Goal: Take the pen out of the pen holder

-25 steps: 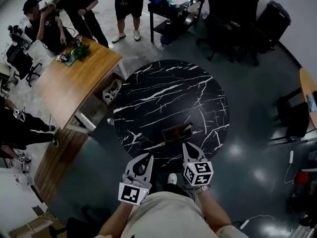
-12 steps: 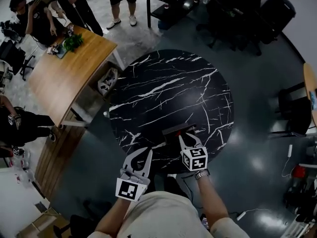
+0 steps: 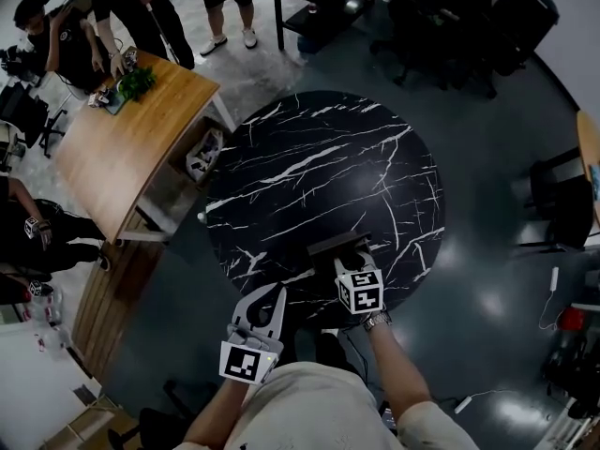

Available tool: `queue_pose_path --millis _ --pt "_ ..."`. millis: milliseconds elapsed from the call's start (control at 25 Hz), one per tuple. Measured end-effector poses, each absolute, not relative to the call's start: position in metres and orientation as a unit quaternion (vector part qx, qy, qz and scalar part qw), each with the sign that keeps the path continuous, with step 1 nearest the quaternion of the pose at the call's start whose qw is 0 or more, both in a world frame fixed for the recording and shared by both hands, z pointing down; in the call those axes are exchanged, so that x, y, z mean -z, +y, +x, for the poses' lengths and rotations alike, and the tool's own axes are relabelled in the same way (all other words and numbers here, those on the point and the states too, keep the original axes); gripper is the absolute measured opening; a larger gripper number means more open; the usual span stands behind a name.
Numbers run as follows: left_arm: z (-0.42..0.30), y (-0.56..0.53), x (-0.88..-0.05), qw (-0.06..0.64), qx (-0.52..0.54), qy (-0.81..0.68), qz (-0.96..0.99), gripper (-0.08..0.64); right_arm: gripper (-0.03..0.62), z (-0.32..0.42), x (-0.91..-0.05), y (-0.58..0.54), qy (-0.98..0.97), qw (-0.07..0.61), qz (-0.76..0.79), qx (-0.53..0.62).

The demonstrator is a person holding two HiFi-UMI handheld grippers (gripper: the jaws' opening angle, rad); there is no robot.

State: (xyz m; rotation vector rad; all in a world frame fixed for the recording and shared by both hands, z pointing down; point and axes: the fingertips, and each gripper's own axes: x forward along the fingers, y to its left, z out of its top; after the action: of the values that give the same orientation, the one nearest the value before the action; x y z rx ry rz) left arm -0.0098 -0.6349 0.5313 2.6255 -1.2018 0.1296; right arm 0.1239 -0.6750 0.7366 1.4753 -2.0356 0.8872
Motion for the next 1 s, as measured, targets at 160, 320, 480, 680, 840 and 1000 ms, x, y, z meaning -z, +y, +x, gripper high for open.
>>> queue_pose_path --millis 160,320,480,680,840,1000 --pt "-0.01 -0.634 -0.534 0.127 -0.049 -0.409 0.902 0.011 0.082 0.121 -0.738 -0.672 -0.742 0.233 0.539 -0.323" --pt "-0.01 -0.635 -0.533 0.125 -0.046 -0.406 0.904 0.011 0.067 0.115 -0.731 -0.672 -0.747 0.222 0.54 -0.317" --pt "-0.009 -0.633 -0.531 0.122 -0.044 -0.405 0.905 0.011 0.058 0.116 -0.721 -0.672 -0.752 0.215 0.545 -0.301" --pt "-0.006 -0.625 -0.527 0.12 -0.04 -0.405 0.905 0.011 0.057 0.119 -0.695 -0.673 -0.759 0.196 0.553 -0.282" --pt "0.0 -0.614 -0.519 0.111 -0.035 -0.407 0.906 0.011 0.057 0.117 -0.65 -0.665 -0.778 0.169 0.551 -0.248" --pt "0.01 -0.598 -0.503 0.098 -0.024 -0.412 0.906 0.011 0.057 0.121 -0.591 -0.645 -0.797 0.136 0.55 -0.207"
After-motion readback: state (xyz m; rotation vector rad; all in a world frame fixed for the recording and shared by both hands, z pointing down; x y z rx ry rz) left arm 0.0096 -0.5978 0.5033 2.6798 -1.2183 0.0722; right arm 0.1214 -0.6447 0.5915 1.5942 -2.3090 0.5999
